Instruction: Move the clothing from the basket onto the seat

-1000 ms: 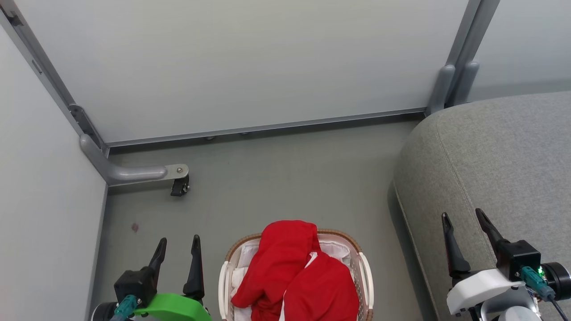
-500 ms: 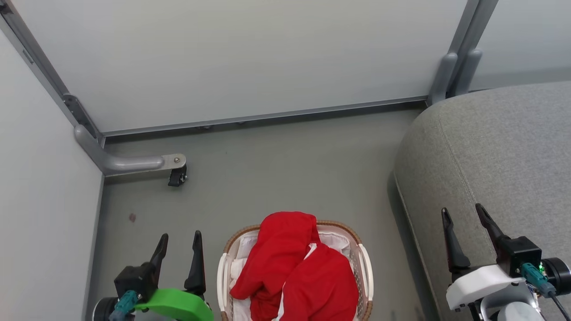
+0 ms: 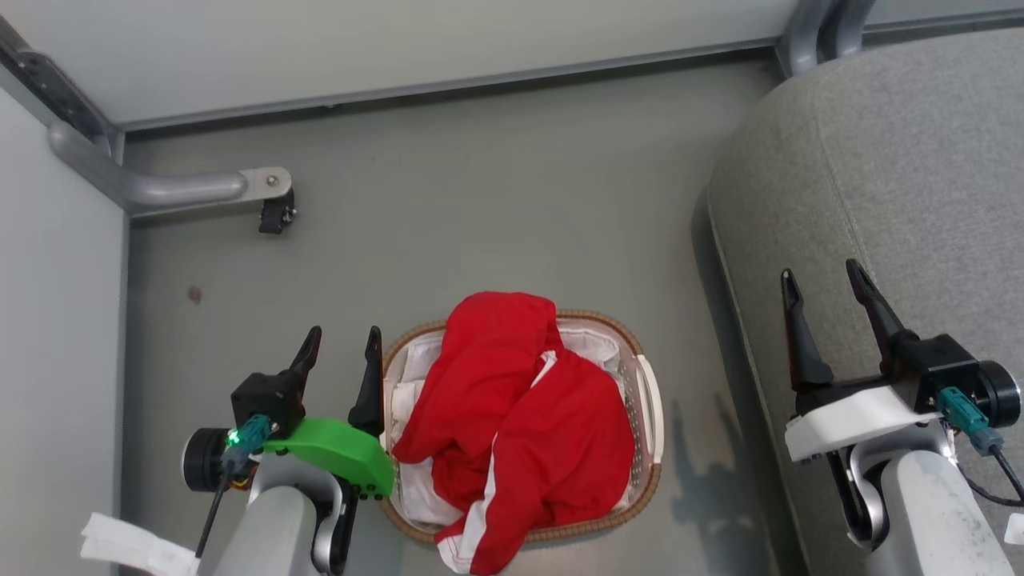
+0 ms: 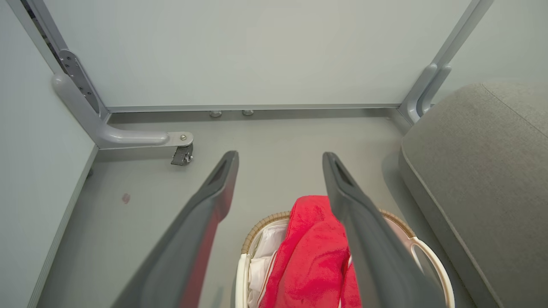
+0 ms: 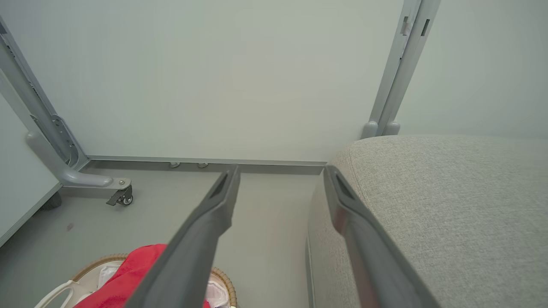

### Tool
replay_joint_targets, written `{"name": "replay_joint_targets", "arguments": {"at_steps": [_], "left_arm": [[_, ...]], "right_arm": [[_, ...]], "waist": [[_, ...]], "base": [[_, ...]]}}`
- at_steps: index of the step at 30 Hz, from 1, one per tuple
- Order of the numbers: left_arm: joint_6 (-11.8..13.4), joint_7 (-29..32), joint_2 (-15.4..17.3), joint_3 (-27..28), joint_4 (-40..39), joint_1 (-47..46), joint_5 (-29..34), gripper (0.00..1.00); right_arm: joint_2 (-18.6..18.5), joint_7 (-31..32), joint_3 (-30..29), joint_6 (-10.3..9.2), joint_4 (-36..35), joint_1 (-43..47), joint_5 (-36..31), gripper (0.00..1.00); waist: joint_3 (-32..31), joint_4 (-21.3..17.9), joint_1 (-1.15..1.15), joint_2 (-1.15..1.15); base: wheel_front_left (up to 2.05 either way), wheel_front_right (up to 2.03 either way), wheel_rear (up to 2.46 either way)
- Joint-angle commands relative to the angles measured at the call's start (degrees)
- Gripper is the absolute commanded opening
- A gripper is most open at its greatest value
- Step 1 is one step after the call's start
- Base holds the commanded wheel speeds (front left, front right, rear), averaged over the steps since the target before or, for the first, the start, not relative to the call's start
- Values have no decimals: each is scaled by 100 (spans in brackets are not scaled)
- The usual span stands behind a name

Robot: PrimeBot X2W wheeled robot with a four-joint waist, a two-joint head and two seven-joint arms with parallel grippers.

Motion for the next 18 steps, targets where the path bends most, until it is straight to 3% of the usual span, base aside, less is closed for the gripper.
{"name": "replay_joint_targets", "arguments": {"at_steps": [1, 9, 18], "left_arm": [[-21, 5, 36, -33, 182, -238, 37, 100], [-100, 5, 37, -515, 1650, -1201, -25, 100], [-143, 5, 39, -912, 2653, -1963, -26, 100]], "right_arm": [[-26, -28, 25, 0, -35, -164, 56, 100], [-23, -27, 165, 0, -139, -641, 230, 100], [-22, -28, 313, 0, -217, -905, 451, 100]], "waist": [[900, -281, 0, 0], [1868, -577, 0, 0], [2594, -802, 0, 0]], "base": [[0, 0, 0], [0, 0, 0], [0, 0, 0]]}}
